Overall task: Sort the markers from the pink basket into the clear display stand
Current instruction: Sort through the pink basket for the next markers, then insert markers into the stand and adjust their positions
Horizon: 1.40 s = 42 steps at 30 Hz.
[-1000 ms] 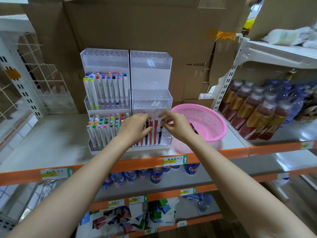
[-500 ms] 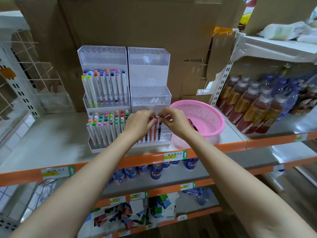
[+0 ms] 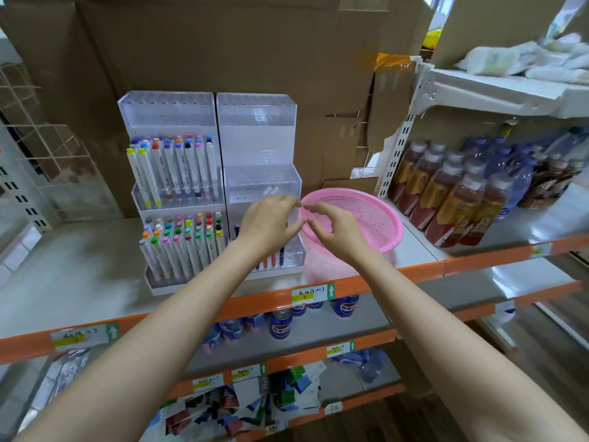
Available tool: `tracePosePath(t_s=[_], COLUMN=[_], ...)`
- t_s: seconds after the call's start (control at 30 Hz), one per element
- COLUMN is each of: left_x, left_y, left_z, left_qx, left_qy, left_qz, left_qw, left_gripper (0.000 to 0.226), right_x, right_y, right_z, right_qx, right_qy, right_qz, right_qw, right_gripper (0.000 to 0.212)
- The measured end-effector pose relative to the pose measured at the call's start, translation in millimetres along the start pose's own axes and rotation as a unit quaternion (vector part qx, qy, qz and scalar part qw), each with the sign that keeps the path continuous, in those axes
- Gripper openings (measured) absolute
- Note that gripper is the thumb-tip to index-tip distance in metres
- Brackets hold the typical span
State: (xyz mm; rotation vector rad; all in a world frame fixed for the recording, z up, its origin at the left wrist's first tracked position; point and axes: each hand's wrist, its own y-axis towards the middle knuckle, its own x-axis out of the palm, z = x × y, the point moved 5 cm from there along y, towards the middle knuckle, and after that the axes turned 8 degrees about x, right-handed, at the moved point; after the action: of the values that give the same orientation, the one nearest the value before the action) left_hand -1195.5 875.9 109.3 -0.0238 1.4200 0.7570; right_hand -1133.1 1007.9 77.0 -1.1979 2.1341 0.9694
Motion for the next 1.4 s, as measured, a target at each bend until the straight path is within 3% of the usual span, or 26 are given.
tracePosePath(t_s=[0.17,0.3,0.63,0.73,0.8,0.93,1.07,1.17,1.3,1.4], left_x=[31,68,172,194,202,203,201,200,199,200], left_y=[28,54,97,97,96,106,111,114,115,114], left_z=[39,58,45,36,32,24,23,25,23,20], left_qx=[0.067,0.065,-0.115,-0.175,-0.194,-0.215,-0.252,-0.27,-0.263,-0.266], left_qy=[0.046,0.059,0.009,-0.013,-0.005,-0.021,-0.047,-0.094,-0.102,-0.107], left_qz=[-0.062,-0.103,-0.287,-0.314,-0.328,-0.31,-0.29,-0.253,-0.223,-0.205], left_qw=[0.995,0.991,0.951,0.933,0.924,0.926,0.922,0.924,0.933,0.936], left_gripper=[0.042,0.043,0.048,0.065,0.071,0.058,0.063,0.043,0.024,0.028], right_x=[-13,-22,-11,3,13,18,21,23,23,22], right_y=[4,16,61,73,79,88,87,86,89,90], right_z=[47,88,155,166,173,180,184,189,193,194], right_qx=[0.044,0.086,0.102,0.092,0.084,0.109,0.145,0.17,0.191,0.2], right_qy=[-0.122,-0.163,-0.199,-0.215,-0.221,-0.211,-0.191,-0.179,-0.183,-0.184], right_qz=[-0.059,-0.109,-0.245,-0.269,-0.279,-0.281,-0.29,-0.292,-0.293,-0.282], right_qw=[0.99,0.977,0.943,0.934,0.931,0.93,0.926,0.924,0.919,0.92], right_gripper=[0.044,0.051,0.075,0.073,0.061,0.039,0.041,0.043,0.027,0.024])
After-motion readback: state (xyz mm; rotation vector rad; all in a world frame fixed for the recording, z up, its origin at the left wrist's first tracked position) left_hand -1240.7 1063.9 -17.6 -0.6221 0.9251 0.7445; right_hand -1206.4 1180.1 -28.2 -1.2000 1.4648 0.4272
